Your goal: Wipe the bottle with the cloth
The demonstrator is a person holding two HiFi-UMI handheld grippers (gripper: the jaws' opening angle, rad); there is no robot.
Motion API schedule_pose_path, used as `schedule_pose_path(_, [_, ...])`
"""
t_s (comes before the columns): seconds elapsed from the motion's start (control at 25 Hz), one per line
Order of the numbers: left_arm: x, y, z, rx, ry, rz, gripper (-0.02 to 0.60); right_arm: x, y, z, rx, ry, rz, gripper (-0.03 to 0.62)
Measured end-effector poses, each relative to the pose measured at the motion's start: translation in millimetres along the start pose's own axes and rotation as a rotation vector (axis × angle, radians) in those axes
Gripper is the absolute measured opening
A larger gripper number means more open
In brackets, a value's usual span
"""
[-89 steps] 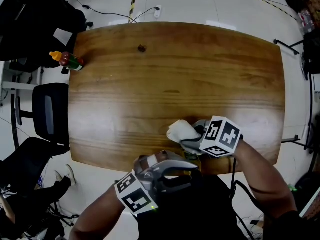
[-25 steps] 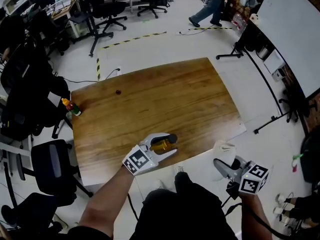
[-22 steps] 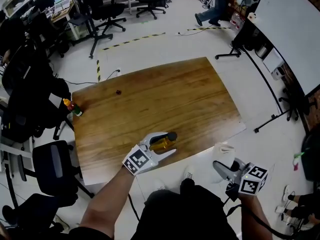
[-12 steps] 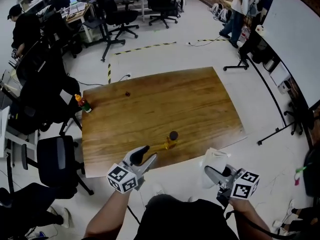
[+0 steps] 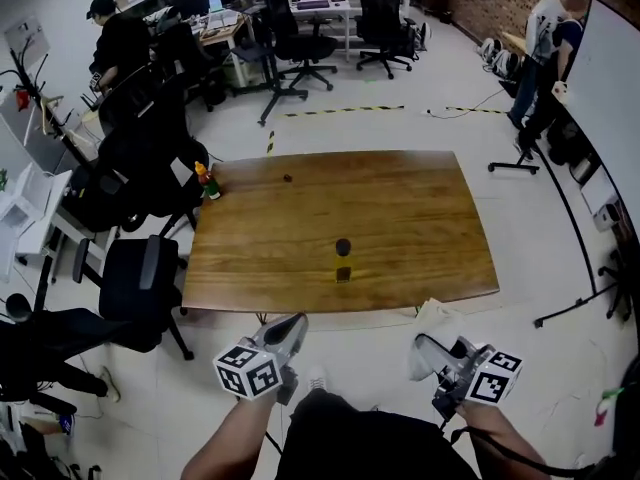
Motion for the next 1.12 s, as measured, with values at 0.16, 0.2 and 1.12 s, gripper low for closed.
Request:
schedule_pose_path(0.16, [60,27,25,0.005,-0.001,-0.031,0.011,-1,32,12,-0.029,0.035,-0.019,0.074])
schedule_pose_path(0.2, [74,35,31,0.004,-0.016,-0.032,0.011,-2,38,17,-0.038,0.036,-0.024,0.074])
schedule_pose_path(1.12, [96,96,42,-0.036,-0.063,0.071,0.011,-64,52,55,-0.013,0.109,0.078,0.069])
Point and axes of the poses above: the fingertips, and each gripper's own axes: y backward along the fingers, x to its right, z out of its underside, the point moved 7 cm from there along y, backward along the fingers, and after that the axes turned 1 degree about z, right-handed, at the moved point
